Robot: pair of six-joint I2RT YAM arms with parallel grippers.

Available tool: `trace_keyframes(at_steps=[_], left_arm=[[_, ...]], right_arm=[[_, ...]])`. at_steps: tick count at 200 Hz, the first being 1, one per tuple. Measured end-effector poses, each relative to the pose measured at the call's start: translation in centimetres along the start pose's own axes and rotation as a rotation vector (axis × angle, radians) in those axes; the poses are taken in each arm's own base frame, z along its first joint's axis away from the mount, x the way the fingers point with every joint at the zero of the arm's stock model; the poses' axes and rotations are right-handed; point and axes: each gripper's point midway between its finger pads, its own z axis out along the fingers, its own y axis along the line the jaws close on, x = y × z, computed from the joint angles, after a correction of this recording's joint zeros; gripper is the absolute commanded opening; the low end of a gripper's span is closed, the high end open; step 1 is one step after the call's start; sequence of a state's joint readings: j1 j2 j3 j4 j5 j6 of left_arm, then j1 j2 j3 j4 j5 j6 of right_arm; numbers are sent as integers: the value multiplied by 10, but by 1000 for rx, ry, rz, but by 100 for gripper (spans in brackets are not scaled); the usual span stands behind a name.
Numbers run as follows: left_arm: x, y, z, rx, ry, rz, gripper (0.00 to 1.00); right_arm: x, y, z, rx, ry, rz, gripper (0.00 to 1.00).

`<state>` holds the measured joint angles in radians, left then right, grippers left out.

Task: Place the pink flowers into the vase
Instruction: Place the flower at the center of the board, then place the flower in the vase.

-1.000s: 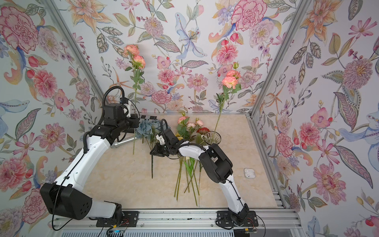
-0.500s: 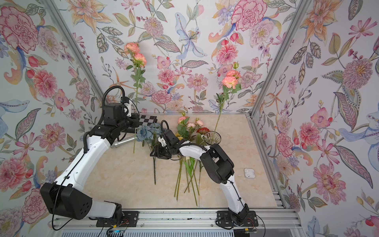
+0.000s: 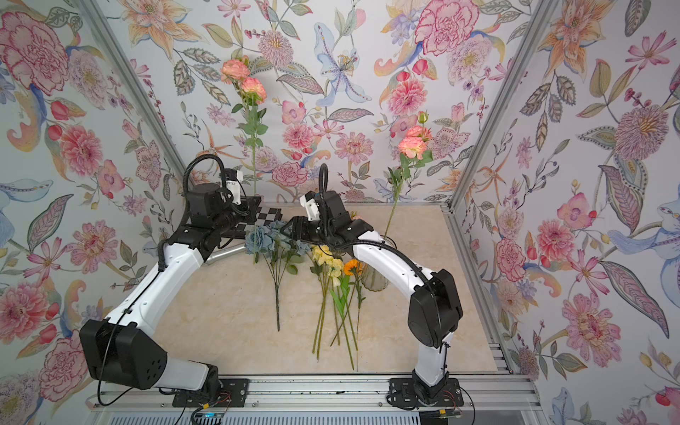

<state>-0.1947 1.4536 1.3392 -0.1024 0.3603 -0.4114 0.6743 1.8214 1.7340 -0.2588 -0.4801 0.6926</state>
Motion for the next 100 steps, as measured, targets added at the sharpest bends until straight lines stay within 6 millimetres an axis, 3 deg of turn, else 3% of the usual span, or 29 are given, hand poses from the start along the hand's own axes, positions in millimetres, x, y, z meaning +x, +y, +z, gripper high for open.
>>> trace_keyframes(at_steps=[16, 54, 76, 100], left_arm=[[1, -8, 3, 56, -22, -14, 0], [5, -32, 6, 219, -69, -29, 0], [7, -53, 4, 320, -93, -7, 0], [9, -77, 0, 417, -108, 19, 0]], right_arm=[[-35, 15, -19, -22, -83, -69, 61], [-98, 55, -50, -87, -224, -229, 62], [-127, 70, -55, -129, -284, -294, 62], [-146, 67, -49, -149, -308, -325, 62]])
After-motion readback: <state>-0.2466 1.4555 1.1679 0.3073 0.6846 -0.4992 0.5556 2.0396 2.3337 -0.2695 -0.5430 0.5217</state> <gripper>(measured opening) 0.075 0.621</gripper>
